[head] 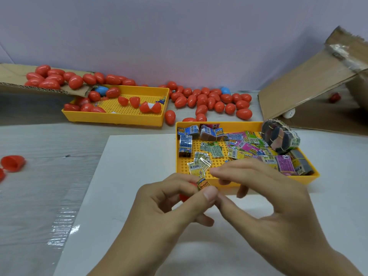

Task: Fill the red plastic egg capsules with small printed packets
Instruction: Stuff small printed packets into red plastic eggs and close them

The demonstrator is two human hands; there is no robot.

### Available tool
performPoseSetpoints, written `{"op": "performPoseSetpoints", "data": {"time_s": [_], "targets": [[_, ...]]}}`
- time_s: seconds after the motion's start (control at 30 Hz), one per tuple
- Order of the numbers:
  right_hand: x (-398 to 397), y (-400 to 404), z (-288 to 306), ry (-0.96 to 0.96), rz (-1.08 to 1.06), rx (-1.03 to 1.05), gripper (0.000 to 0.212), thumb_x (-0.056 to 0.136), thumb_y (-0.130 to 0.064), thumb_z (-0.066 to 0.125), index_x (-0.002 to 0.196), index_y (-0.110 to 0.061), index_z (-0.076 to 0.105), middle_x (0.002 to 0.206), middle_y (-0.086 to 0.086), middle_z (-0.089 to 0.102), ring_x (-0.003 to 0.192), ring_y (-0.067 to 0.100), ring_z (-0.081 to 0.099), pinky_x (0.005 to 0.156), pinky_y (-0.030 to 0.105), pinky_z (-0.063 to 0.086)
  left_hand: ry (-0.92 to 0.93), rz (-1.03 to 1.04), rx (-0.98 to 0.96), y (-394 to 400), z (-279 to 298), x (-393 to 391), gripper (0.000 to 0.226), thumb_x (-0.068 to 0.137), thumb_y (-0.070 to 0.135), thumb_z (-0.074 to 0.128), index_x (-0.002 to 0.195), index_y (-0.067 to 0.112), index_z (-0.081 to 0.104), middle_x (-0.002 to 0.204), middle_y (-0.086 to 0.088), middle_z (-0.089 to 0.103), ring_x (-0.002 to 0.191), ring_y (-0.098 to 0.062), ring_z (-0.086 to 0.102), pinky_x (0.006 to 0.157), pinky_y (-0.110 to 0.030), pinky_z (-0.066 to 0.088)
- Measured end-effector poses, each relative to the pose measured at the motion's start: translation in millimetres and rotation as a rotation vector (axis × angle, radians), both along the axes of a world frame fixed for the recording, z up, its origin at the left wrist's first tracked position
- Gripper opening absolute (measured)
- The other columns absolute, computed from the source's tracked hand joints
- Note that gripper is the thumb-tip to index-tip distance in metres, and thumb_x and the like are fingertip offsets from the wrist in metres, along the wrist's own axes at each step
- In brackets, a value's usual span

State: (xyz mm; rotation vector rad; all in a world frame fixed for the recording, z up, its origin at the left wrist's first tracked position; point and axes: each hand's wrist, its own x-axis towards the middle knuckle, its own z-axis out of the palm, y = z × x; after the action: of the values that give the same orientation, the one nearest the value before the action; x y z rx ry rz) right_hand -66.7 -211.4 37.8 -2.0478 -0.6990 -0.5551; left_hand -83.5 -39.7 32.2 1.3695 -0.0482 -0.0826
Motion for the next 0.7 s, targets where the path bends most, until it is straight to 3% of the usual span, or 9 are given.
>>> {"op": "performPoseSetpoints", "data": {"time_s": [0.07,0.13,0.23,0.33,0.5,0.57,0.7], "targets": [[-1.2,0.4,-2.3,-0.073,0.013,-0.033,0.020,0.084,-0.017,0.074,0.103,-0.013,0.073,0.098,-0.006,0.070,0.090,0.004,0.064,0.073,0.012,0.044,-0.010,-0.033,0.026,-0.5,-0.1,-0.9,0.030,0.062,0.035,0.080,0.063,0.005,0.075,0.094,-0.017,0.067,0.074,-0.024,0.069,0.064,-0.031,0.057],[-1.8,0.5,-2.6,-0.064,0.025,-0.007,0.019,0.083,-0.016,0.071,0.102,-0.018,0.073,0.089,-0.011,0.071,0.082,0.001,0.064,0.068,0.013,0.046,-0.043,-0.029,0.061,-0.6,0.5,-2.3,0.032,0.062,0.037,0.080,0.062,0.006,0.075,0.094,-0.014,0.068,0.074,-0.027,0.069,0.065,-0.029,0.057],[-2.8,1.9,-1.8,0.128,0.011,0.176,0.018,0.079,-0.018,0.075,0.094,-0.028,0.074,0.076,-0.017,0.071,0.068,0.004,0.067,0.053,0.026,0.050,-0.123,0.060,0.170,0.4,3.3,-3.9,0.035,0.059,0.043,0.081,0.061,0.009,0.075,0.091,0.000,0.068,0.078,-0.022,0.068,0.065,-0.020,0.055],[-3.6,1.9,-3.8,0.302,0.043,0.318,0.015,0.078,-0.031,0.069,0.091,-0.027,0.076,0.074,-0.010,0.074,0.065,0.014,0.071,0.054,0.037,0.054,-0.153,0.128,0.221,2.3,4.2,-3.5,0.034,0.057,0.047,0.081,0.067,0.015,0.076,0.096,0.005,0.068,0.078,-0.016,0.067,0.065,-0.022,0.057],[-3.0,5.0,-4.2,0.386,0.097,0.365,0.015,0.079,-0.028,0.073,0.093,-0.028,0.076,0.069,-0.004,0.072,0.055,0.012,0.068,0.049,0.013,0.046,-0.130,0.125,0.209,1.5,1.4,-1.7,0.027,0.059,0.045,0.078,0.071,0.021,0.079,0.097,0.007,0.067,0.075,-0.014,0.068,0.067,-0.035,0.061],[-2.3,4.6,-5.2,0.379,0.081,0.376,0.013,0.079,-0.024,0.074,0.092,-0.028,0.075,0.066,-0.005,0.071,0.053,0.012,0.067,0.048,0.012,0.045,-0.124,0.129,0.201,2.8,1.1,-0.9,0.026,0.059,0.044,0.078,0.071,0.021,0.079,0.097,0.006,0.068,0.075,-0.012,0.069,0.067,-0.038,0.062],[-3.4,4.9,-4.1,0.332,0.043,0.301,0.017,0.076,-0.035,0.067,0.091,-0.030,0.074,0.067,-0.008,0.071,0.057,0.013,0.068,0.048,0.033,0.052,-0.138,0.101,0.209,3.1,1.2,-2.1,0.025,0.061,0.043,0.078,0.071,0.020,0.080,0.098,0.005,0.069,0.083,-0.015,0.070,0.069,-0.041,0.062]]}}
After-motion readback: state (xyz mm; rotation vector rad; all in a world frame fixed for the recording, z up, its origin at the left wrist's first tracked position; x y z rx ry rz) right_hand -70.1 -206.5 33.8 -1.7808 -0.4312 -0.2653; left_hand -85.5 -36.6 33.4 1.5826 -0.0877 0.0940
